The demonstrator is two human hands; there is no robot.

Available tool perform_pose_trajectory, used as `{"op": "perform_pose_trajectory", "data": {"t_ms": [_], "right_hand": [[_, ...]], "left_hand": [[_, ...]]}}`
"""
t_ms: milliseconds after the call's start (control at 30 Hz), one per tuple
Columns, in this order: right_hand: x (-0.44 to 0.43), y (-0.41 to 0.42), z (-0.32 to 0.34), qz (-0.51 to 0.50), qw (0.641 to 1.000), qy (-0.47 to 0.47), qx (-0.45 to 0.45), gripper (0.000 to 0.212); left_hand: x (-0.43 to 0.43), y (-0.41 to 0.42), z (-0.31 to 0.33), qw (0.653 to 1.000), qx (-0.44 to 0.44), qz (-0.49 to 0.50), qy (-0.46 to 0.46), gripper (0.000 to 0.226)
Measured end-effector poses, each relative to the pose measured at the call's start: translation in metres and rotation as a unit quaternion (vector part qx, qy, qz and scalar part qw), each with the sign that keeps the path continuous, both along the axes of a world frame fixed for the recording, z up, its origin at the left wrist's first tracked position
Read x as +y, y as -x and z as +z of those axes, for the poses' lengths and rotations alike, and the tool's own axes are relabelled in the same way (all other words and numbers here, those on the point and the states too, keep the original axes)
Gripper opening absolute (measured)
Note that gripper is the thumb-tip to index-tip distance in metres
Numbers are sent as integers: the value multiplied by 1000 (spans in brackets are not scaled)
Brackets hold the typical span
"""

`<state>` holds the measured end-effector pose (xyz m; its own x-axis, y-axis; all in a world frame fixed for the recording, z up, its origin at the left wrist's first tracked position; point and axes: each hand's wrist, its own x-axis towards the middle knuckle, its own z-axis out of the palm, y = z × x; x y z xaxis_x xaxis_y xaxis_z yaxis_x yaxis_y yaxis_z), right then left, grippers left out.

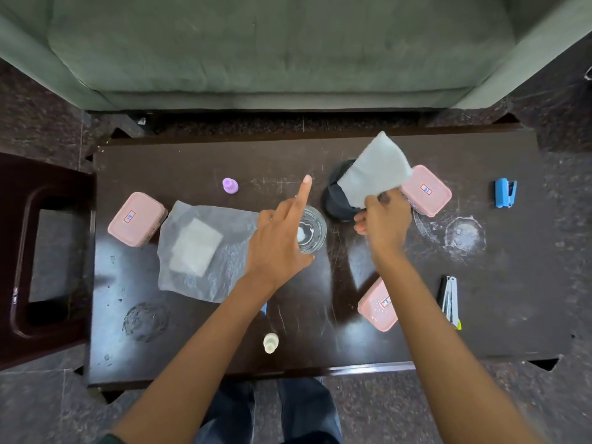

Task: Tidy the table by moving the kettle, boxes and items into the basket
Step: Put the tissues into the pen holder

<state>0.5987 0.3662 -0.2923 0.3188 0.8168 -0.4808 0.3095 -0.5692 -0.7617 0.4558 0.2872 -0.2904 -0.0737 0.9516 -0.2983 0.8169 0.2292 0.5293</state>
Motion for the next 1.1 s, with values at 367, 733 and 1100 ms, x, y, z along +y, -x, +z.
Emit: {"op": "perform_pose_trajectory", "data": {"t_ms": [367, 733, 1100], "right_hand": [[-57, -35, -12, -42, 998, 9, 49, 15], [-59, -23, -18, -36, 997, 9, 67, 24], [-60, -22, -18, -28, 996, 8, 88, 22]], "left_hand": [[7, -4, -3, 1000, 4, -18, 5, 124], [6, -8, -7, 1000, -1, 3, 2, 121], [4, -8, -13, 1000, 17, -15, -9, 114]]}}
